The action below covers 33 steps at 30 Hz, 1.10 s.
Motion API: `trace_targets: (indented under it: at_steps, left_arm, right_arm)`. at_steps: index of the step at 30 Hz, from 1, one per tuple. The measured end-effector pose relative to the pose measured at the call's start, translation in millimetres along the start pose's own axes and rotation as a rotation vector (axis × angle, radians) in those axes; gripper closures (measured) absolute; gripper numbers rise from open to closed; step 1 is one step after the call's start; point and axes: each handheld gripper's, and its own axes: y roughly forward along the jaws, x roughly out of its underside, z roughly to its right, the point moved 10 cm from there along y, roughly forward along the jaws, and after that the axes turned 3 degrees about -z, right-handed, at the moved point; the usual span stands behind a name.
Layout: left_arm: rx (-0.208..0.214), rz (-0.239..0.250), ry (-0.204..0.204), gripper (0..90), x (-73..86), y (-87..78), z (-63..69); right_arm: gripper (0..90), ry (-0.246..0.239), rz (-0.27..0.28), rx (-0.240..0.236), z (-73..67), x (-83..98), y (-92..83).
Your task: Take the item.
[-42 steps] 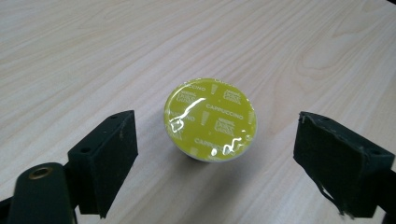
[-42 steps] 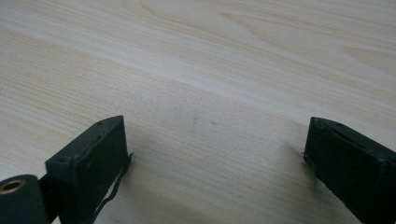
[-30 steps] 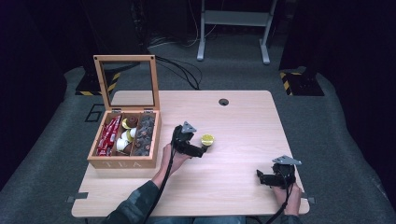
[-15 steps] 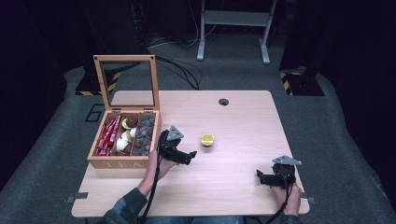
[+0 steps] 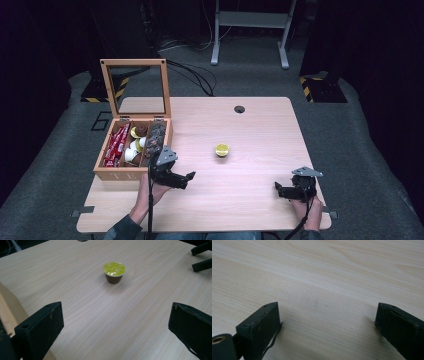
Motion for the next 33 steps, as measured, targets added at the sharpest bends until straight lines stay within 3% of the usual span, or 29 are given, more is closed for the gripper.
trace_targets:
  at_steps: [10, 19, 24, 33]
  left_arm:
    - [-0.060, 0.017, -0.017, 0.0, 31.7, -33.2, -5.1]
    - [-0.122, 0.010, -0.037, 0.0, 78.2, -57.8, -10.5]
    - [-0.155, 0.003, -0.084, 0.0, 103.4, -60.1, -16.0]
    - [-0.165, -0.059, -0.123, 0.0, 135.8, -59.3, -26.0]
  right_arm:
    - [5.2, 0.002, -0.001, -0.002, -0.1, 0.0, 0.0]
    - [5.1, 0.001, -0.001, -0.001, -0.1, 0.0, 0.0]
    - [5.1, 0.002, -0.001, -0.002, 0.0, 0.0, 0.0]
    - [5.1, 0.003, -0.001, -0.001, 0.0, 0.0, 0.0]
